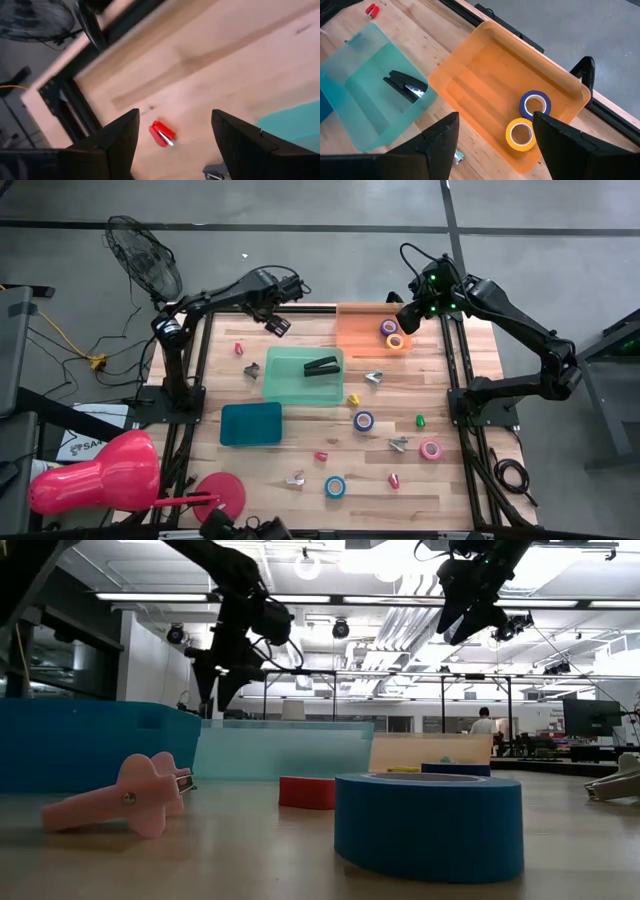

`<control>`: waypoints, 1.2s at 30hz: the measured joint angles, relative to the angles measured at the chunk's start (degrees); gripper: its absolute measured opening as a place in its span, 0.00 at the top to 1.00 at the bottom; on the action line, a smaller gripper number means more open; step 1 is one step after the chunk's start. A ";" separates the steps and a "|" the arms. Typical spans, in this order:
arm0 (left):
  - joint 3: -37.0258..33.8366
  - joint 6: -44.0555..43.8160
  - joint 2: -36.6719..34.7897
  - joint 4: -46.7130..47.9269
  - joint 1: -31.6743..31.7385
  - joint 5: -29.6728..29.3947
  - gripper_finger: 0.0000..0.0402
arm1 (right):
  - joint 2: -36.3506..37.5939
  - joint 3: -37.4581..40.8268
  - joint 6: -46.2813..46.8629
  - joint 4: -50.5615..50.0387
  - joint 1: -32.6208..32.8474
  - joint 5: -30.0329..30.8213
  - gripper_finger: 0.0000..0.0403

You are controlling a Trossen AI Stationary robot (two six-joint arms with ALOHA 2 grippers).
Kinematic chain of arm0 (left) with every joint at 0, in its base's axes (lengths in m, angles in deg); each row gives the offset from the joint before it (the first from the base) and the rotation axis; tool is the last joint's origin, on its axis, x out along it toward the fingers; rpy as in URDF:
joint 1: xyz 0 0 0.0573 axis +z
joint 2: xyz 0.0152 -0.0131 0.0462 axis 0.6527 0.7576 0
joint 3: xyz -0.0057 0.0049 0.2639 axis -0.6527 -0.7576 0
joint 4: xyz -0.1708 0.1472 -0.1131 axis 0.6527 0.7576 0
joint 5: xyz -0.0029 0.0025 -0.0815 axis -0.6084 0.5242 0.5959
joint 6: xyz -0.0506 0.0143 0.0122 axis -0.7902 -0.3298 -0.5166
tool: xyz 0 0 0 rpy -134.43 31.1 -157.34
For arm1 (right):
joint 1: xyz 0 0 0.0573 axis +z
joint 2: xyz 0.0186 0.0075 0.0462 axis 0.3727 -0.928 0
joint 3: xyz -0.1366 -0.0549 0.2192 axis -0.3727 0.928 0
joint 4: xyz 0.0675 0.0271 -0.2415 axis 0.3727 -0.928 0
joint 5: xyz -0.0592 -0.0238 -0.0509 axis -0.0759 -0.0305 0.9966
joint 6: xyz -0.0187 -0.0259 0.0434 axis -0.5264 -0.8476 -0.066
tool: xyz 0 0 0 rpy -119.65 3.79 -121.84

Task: Pick and place Stapler, Stapler remover, tape
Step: Put the top red small staple remover in the light green bin

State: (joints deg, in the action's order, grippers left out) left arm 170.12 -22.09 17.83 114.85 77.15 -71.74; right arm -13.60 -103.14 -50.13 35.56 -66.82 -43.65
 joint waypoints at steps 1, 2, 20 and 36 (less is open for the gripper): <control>-2.35 -0.67 -1.29 -1.38 -0.02 0.49 0.40 | 0.00 0.00 0.00 -0.02 0.00 -0.01 0.39; -5.04 -1.45 -2.78 -2.83 -0.04 0.94 0.40 | 0.00 0.00 0.00 -0.02 0.00 0.00 0.39; -32.26 -31.81 -16.24 -18.76 5.08 1.54 0.40 | 0.00 0.00 0.11 0.28 0.01 0.22 0.39; -40.13 -40.05 -16.24 -28.96 7.58 1.94 0.40 | 0.00 0.00 0.07 0.31 0.00 0.22 0.39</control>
State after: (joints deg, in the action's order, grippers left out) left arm 130.00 -62.14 1.59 85.89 84.73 -69.80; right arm -13.60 -103.14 -50.07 35.86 -66.82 -43.43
